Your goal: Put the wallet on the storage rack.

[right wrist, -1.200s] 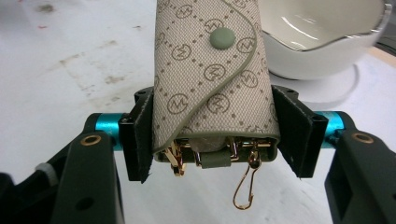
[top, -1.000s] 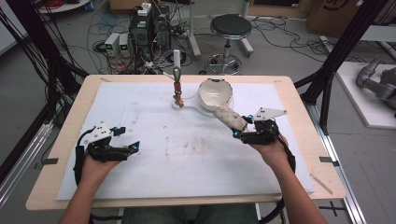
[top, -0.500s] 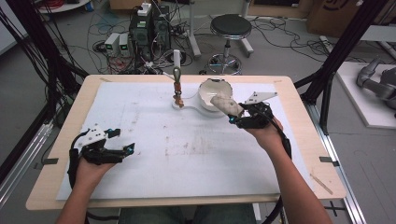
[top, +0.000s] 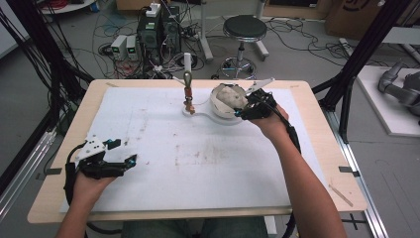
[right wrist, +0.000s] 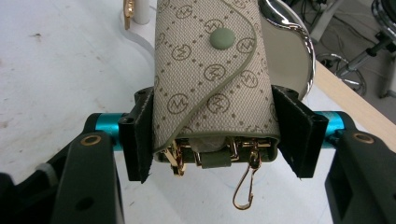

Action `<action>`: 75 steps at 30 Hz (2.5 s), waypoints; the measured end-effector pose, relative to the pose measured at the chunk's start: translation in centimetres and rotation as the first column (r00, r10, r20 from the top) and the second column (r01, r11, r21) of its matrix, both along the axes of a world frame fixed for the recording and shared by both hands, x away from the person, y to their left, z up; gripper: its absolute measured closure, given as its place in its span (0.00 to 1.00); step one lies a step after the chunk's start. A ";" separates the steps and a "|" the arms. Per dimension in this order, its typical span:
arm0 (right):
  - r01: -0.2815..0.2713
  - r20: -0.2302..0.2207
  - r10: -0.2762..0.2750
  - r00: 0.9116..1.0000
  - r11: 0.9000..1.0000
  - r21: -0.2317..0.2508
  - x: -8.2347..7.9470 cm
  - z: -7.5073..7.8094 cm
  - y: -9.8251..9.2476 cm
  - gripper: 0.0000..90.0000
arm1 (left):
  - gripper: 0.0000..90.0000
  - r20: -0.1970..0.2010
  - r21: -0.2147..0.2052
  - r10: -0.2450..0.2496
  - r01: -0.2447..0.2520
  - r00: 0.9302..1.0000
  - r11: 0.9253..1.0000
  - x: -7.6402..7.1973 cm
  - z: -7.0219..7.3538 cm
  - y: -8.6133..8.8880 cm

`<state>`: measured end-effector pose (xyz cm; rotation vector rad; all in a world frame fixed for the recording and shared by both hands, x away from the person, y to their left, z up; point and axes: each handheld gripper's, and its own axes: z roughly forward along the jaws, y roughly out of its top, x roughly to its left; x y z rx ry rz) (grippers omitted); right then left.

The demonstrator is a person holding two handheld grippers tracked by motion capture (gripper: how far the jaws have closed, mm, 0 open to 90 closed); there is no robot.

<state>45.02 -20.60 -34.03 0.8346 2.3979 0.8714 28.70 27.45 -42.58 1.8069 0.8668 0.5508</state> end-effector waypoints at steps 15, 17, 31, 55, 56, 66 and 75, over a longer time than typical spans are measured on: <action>0.049 -0.052 -0.056 0.997 0.992 -0.113 3.0 -1.2 2.4 0.42 | 0.17 0.003 -0.003 0.026 -0.026 1.000 1.000 -1.0 0.0 1.2; 0.063 -0.058 -0.070 0.996 0.991 -0.120 3.3 -1.4 2.5 0.42 | 0.17 0.000 -0.005 0.030 -0.030 1.000 1.000 -1.0 0.0 1.3; 0.119 -0.075 -0.132 0.988 0.981 -0.153 5.0 -2.1 3.7 0.41 | 0.17 0.000 -0.006 0.029 -0.029 1.000 1.000 -1.1 -0.1 1.3; 0.180 -0.076 -0.181 0.980 0.983 -0.019 3.9 -0.8 1.6 0.22 | 0.17 -0.002 0.002 0.010 -0.010 1.000 1.000 -0.6 -0.1 0.6; 0.180 -0.079 -0.180 0.980 0.984 -0.018 3.6 -0.6 1.4 0.22 | 0.17 0.000 0.001 0.006 -0.006 1.000 1.000 -0.6 -0.1 0.5; 0.152 -0.054 -0.148 0.988 0.985 0.079 0.2 0.8 -0.7 0.22 | 0.17 0.004 -0.017 -0.017 0.018 1.000 1.000 0.3 0.1 -0.4; 0.135 0.003 -0.138 0.990 0.976 0.171 -3.1 0.6 -3.8 0.22 | 0.17 -0.001 -0.022 -0.047 0.047 0.999 0.999 1.1 0.1 -1.6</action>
